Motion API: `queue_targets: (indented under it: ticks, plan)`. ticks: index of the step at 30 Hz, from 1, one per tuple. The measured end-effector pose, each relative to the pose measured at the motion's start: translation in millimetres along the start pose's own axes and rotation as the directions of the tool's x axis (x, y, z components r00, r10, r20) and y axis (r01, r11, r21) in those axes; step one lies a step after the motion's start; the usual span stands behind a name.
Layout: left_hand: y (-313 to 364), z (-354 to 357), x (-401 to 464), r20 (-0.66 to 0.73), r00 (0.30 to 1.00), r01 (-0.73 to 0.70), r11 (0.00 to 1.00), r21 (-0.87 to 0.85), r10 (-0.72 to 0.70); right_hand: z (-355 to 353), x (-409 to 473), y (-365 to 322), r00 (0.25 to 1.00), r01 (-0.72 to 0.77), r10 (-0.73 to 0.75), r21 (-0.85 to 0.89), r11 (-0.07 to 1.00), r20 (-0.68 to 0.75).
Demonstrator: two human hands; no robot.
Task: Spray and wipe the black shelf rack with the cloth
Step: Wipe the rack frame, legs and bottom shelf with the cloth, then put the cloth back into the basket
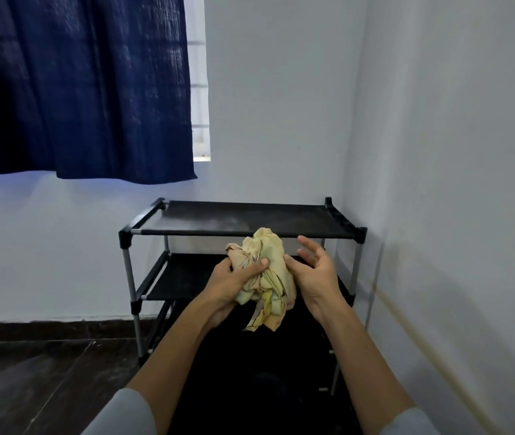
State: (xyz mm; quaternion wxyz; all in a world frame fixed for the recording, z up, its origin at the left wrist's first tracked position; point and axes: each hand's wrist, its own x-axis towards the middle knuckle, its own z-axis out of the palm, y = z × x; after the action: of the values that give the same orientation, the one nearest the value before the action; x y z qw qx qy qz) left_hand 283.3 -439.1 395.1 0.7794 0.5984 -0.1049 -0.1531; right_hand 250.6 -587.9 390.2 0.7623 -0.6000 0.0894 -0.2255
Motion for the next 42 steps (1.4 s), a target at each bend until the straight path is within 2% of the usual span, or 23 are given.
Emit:
queue_targets:
  ticks: [1,3,6,8,15,20,25,31,33,36,39,42]
  plan:
    - [4,1,4,0.004,1.0,-0.014,1.0,-0.015,0.014,1,6,2,0.999,-0.052,0.053,0.076,0.996,-0.003]
    - [9,4,13,0.009,1.0,-0.028,0.998,-0.058,0.029,2,17,5,0.988,-0.154,0.152,0.1,0.983,0.025]
    - [12,6,27,0.025,0.999,-0.029,0.994,-0.105,0.032,4,31,11,0.953,-0.272,0.244,0.15,0.951,0.181]
    - [10,8,38,0.032,0.999,-0.037,0.995,-0.093,0.041,6,37,15,0.929,-0.338,0.295,0.187,0.923,0.223]
    - [-9,-2,61,-0.06,0.997,-0.053,0.999,-0.002,0.053,15,56,35,0.917,-0.396,0.382,0.144,0.907,0.115]
    - [-22,-29,64,-0.125,0.992,-0.024,0.999,0.038,0.029,32,54,52,0.895,-0.443,0.429,0.13,0.887,0.125]
    - [-32,-67,50,-0.275,0.96,-0.039,0.997,0.066,0.056,70,44,72,0.852,-0.516,0.508,0.048,0.855,0.124]
    - [-36,-126,7,-0.506,0.86,-0.07,0.997,0.011,0.066,130,14,98,0.785,-0.551,0.552,-0.088,0.83,0.281]
    - [-39,-148,-14,-0.574,0.814,-0.087,0.996,0.029,0.088,152,0,108,0.753,-0.54,0.57,-0.185,0.821,0.33]
    - [-51,-182,-53,-0.653,0.752,-0.09,0.995,0.038,0.093,186,-31,121,0.663,-0.524,0.626,-0.342,0.78,0.411]
    - [-67,-216,-102,-0.746,0.665,-0.063,0.998,-0.007,0.037,222,-73,143,0.593,-0.44,0.641,-0.47,0.765,0.488]
    - [-84,-240,-158,-0.81,0.586,-0.063,0.994,-0.092,-0.038,244,-121,172,0.463,-0.391,0.714,-0.601,0.697,0.526]
